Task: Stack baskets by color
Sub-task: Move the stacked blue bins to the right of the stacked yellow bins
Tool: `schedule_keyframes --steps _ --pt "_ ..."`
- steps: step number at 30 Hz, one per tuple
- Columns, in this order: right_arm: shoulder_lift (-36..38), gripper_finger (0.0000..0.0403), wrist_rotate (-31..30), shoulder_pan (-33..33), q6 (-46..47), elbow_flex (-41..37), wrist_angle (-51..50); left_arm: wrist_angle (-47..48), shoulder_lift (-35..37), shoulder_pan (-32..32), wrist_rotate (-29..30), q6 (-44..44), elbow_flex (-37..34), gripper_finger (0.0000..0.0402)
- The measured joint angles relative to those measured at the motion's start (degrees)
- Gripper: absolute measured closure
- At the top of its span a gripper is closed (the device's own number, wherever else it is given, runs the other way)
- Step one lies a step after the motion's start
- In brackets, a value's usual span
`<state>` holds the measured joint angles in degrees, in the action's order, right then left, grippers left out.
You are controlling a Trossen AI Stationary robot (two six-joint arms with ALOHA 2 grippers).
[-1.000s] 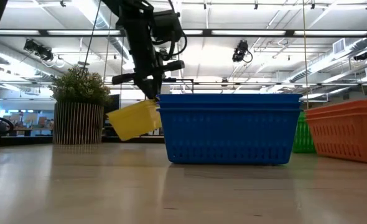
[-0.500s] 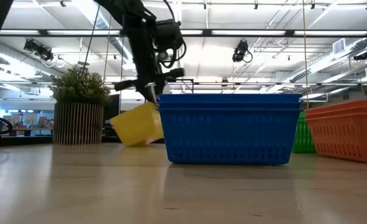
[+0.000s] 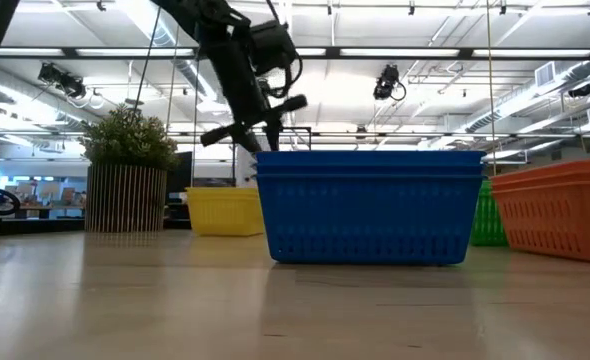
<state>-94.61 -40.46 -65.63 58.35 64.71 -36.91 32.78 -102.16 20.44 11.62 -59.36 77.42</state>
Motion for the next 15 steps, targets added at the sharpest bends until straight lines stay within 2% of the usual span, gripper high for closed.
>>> schedule_keyframes --steps 5,8,10,12,15 --pt "0.00 0.0216 -3.82 0.00 -0.04 -0.12 0.31 -1.72 4.11 0.45 -6.88 7.71 -0.04 0.0282" --pt "0.00 0.0216 -8.00 0.42 -1.96 -2.15 5.06 0.03 8.96 -0.01 -12.71 16.83 -0.02 0.0275" --pt "0.00 0.0216 -8.79 1.50 -5.91 -4.27 10.94 3.72 12.53 -2.56 -13.54 22.69 -0.02 0.0274" --pt "-0.02 0.0216 -8.77 3.37 -11.15 -6.24 17.10 9.60 15.90 -7.72 -10.92 26.87 0.00 0.0277" --pt "-0.04 0.0216 -6.18 8.10 -19.49 -7.67 25.48 17.94 18.81 -18.28 0.32 26.45 0.03 0.0283"
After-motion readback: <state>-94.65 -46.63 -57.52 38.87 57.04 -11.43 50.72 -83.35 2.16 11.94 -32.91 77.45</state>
